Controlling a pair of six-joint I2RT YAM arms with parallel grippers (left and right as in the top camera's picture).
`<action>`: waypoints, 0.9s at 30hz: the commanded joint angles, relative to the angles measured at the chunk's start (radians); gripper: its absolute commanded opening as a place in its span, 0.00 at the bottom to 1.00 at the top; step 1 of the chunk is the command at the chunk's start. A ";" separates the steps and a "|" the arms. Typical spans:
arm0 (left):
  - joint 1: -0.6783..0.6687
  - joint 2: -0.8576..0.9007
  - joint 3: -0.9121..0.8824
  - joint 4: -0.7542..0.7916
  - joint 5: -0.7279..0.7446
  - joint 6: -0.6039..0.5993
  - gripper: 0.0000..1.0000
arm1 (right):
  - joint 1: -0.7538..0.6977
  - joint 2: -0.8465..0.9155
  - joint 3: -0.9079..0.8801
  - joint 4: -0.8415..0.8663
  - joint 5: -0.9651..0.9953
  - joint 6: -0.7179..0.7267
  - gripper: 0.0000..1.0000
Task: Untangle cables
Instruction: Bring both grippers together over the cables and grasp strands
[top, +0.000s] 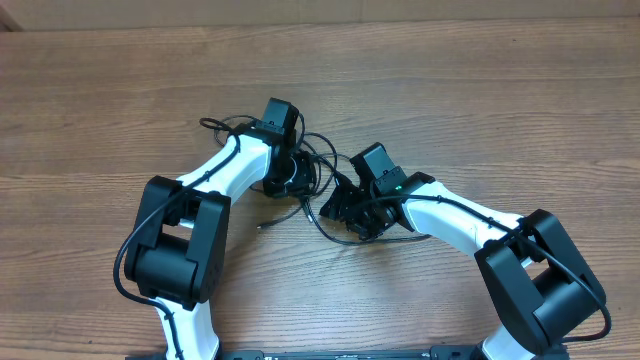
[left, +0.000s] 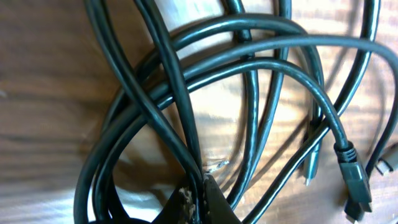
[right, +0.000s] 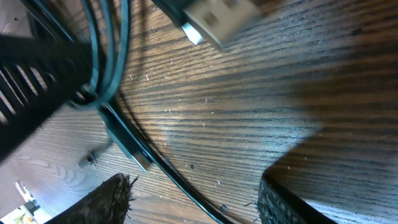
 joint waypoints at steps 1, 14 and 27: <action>-0.050 0.102 -0.103 -0.051 -0.043 -0.017 0.04 | 0.005 0.016 -0.029 0.005 0.052 -0.004 0.64; -0.071 0.087 -0.056 -0.079 -0.016 -0.010 0.05 | -0.010 0.016 -0.029 0.028 0.075 0.072 0.49; -0.072 0.087 -0.051 -0.031 -0.099 -0.022 0.25 | -0.014 0.016 -0.029 0.093 0.198 0.294 0.48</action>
